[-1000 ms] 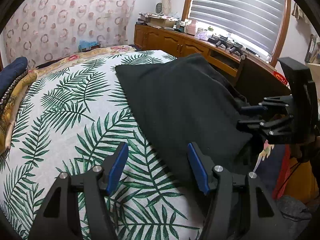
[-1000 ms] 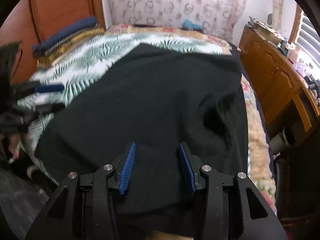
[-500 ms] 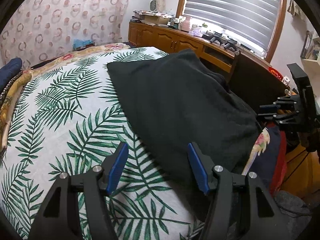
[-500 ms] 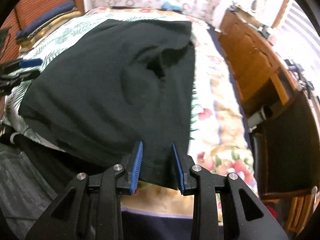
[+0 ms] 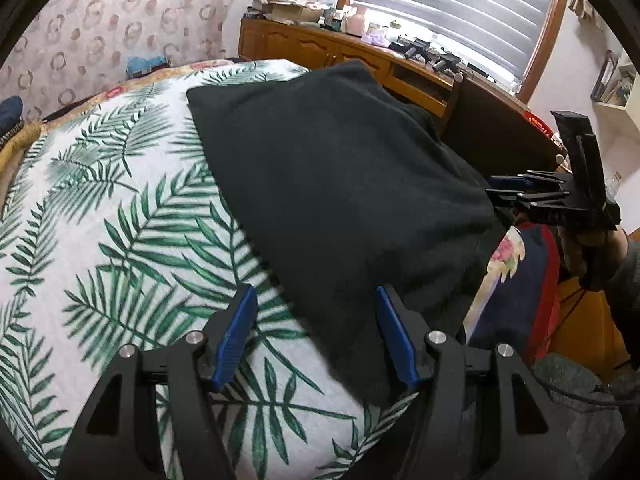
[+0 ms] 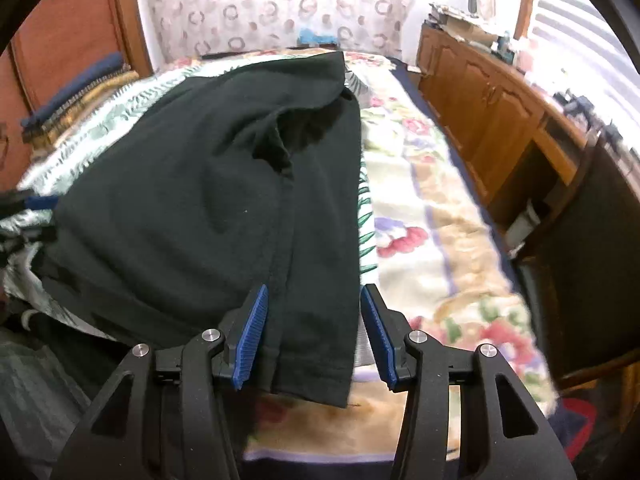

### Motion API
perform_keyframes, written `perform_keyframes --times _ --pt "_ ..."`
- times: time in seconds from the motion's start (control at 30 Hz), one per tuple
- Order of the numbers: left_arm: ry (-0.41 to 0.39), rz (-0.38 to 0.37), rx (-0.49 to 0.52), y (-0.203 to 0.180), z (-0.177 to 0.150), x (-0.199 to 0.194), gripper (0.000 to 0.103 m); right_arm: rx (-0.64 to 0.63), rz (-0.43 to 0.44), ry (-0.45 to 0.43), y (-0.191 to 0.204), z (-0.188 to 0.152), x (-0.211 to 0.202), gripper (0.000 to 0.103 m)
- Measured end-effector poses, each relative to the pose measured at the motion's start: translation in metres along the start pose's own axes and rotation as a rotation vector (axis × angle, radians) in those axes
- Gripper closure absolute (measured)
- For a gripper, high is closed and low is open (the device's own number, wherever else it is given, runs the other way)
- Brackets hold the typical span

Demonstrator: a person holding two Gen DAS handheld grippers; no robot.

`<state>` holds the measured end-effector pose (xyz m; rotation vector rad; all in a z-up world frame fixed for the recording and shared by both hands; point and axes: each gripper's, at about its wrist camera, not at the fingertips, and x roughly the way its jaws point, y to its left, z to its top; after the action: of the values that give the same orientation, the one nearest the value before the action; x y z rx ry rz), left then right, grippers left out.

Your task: Fold small clothes

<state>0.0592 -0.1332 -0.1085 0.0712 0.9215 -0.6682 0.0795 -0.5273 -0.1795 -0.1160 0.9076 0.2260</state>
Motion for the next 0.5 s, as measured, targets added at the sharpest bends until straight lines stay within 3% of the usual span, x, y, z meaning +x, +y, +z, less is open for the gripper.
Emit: perform_keyframes --times 0.17,0.3,0.37,0.5 --pt "-0.007 0.0 0.003 -0.004 -0.004 -0.003 0.044 0.005 0.042 -0.01 0.0 -0.003 0.001 0.052" --pt "-0.003 -0.027 0.011 -0.01 -0.007 -0.004 0.061 -0.012 0.082 -0.003 0.002 -0.003 0.0 0.052" --pt "0.001 -0.039 0.018 -0.013 -0.008 -0.005 0.065 -0.034 0.075 0.001 0.004 -0.004 0.0 0.052" --pt "0.011 -0.042 0.029 -0.016 -0.008 -0.005 0.067 -0.082 0.062 0.006 0.009 -0.006 -0.001 0.065"
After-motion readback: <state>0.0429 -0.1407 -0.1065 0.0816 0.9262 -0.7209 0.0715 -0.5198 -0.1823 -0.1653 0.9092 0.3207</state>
